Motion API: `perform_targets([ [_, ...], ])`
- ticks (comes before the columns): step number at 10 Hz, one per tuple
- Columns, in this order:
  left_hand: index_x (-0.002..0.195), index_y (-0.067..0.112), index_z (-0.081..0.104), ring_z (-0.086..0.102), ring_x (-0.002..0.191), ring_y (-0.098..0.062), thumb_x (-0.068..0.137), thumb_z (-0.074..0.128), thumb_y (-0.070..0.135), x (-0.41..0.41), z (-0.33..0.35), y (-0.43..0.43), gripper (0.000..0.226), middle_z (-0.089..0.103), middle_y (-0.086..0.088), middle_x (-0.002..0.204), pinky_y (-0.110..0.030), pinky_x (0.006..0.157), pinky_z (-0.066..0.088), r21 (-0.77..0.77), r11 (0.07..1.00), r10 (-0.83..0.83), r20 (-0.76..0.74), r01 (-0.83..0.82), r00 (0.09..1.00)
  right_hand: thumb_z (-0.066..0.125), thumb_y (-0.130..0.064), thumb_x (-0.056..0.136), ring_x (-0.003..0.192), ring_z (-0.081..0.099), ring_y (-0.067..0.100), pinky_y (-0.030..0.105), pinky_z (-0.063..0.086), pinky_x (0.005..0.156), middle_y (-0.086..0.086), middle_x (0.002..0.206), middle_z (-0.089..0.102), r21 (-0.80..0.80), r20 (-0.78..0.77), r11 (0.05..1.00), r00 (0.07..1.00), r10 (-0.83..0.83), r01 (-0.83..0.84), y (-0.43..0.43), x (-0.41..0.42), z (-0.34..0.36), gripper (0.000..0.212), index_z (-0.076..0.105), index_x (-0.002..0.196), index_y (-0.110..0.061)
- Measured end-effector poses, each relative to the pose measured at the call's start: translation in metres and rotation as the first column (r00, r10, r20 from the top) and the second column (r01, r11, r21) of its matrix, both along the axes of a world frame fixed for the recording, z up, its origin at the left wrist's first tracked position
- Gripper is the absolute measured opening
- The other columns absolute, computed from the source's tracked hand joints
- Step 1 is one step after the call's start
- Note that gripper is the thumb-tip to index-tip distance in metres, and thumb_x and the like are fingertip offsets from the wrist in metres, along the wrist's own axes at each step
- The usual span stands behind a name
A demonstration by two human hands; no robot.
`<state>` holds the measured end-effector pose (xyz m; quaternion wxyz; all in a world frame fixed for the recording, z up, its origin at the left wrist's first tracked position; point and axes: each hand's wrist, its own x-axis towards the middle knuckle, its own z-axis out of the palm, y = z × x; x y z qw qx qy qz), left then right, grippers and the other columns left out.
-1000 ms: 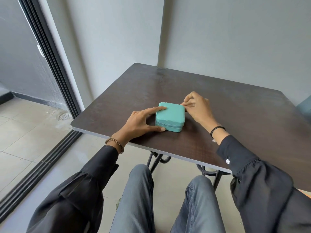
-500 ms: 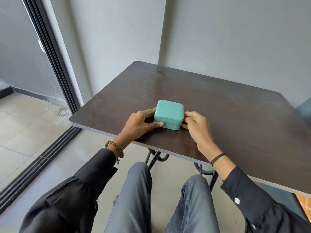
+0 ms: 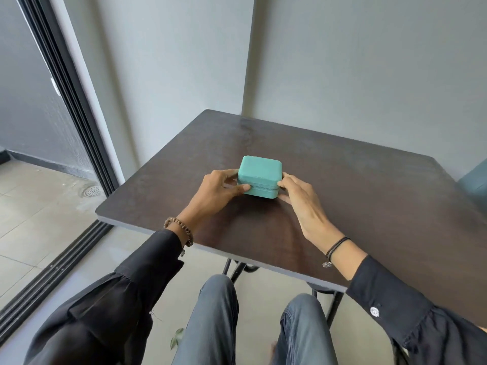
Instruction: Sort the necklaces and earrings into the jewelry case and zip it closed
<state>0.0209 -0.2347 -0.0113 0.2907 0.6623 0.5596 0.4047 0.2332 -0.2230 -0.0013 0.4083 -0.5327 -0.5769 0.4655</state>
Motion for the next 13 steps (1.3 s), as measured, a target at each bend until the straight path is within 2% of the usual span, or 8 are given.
perform_targets([
  [1,0.132,0.022,0.067,0.069,0.093,-0.006,0.096,0.070,0.022,-0.002,0.010,0.029,0.037,0.074,0.009,0.113,-0.012,0.085,0.053,0.020,1.000,0.014,-0.017,-0.014,1.000,0.054,-0.041,0.077,0.112,0.066,0.012,0.044,0.049,0.108,-0.012,0.111,0.074,0.002,0.043,0.999,0.998,0.043,-0.043,0.027,-0.013,0.012,0.036,0.072,0.108,-0.042],
  [2,0.132,0.019,0.065,0.066,0.102,-0.013,0.094,0.071,0.021,-0.010,0.019,0.068,0.039,0.072,0.004,0.116,-0.026,0.090,0.054,0.051,0.998,0.041,-0.060,-0.038,0.997,0.056,-0.040,0.075,0.113,0.064,0.014,0.042,0.049,0.105,-0.012,0.109,0.074,0.039,0.100,0.997,0.993,0.058,-0.062,0.067,-0.026,0.021,0.040,0.068,0.113,-0.041],
  [3,0.132,0.018,0.064,0.062,0.105,-0.012,0.092,0.074,0.021,-0.022,0.021,0.111,0.042,0.070,0.006,0.117,-0.024,0.088,0.046,0.057,0.993,0.102,-0.061,-0.098,0.993,0.057,-0.030,0.083,0.111,0.062,0.008,0.031,0.048,0.091,-0.014,0.111,0.072,0.045,0.153,0.991,0.981,0.118,-0.126,0.107,-0.039,0.032,0.030,0.065,0.110,-0.040],
  [5,0.126,0.011,0.066,0.063,0.109,-0.016,0.091,0.074,0.017,-0.043,0.013,0.192,0.036,0.070,-0.001,0.117,-0.029,0.094,0.049,0.032,0.984,0.176,-0.074,-0.174,0.982,0.063,-0.026,0.073,0.116,0.060,0.012,0.036,0.047,0.104,-0.011,0.120,0.069,0.026,0.177,0.982,0.968,0.177,-0.185,0.188,-0.066,0.028,0.056,0.058,0.126,-0.041],
  [7,0.126,0.005,0.064,0.063,0.108,-0.018,0.086,0.077,0.008,-0.061,0.004,0.249,0.042,0.069,-0.005,0.116,-0.030,0.091,0.051,0.064,0.970,0.240,-0.132,-0.233,0.962,0.062,-0.013,0.085,0.120,0.051,0.015,0.028,0.036,0.095,-0.006,0.134,0.058,-0.021,0.198,0.971,0.951,0.239,-0.240,0.237,-0.084,0.016,0.069,0.041,0.148,-0.031],
  [8,0.124,0.005,0.064,0.065,0.110,-0.021,0.084,0.078,0.009,-0.066,-0.004,0.265,0.042,0.070,-0.008,0.117,-0.036,0.096,0.054,0.043,0.967,0.254,-0.145,-0.250,0.956,0.061,-0.013,0.085,0.116,0.051,0.017,0.029,0.037,0.090,-0.005,0.131,0.059,-0.017,0.213,0.973,0.950,0.229,-0.231,0.254,-0.088,0.007,0.066,0.042,0.146,-0.032],
  [11,0.134,0.005,0.060,0.061,0.119,-0.023,0.087,0.071,0.000,-0.065,-0.006,0.267,0.048,0.067,-0.011,0.125,-0.022,0.095,0.044,0.029,0.963,0.269,-0.138,-0.268,0.953,0.057,-0.020,0.090,0.119,0.052,0.019,0.027,0.037,0.092,0.001,0.143,0.054,-0.019,0.339,0.980,0.921,0.191,-0.196,0.269,-0.085,-0.003,0.076,0.026,0.159,-0.028],
  [13,0.125,0.007,0.063,0.062,0.116,-0.027,0.086,0.060,0.001,-0.042,-0.002,0.237,0.039,0.068,-0.009,0.124,-0.041,0.094,0.053,0.215,0.863,0.488,-0.119,-0.457,0.865,0.059,-0.016,0.093,0.124,0.059,0.022,0.028,0.046,0.099,0.007,0.134,0.063,0.139,0.360,0.986,0.932,0.039,-0.095,0.244,-0.073,0.011,0.046,0.052,0.138,-0.012],
])
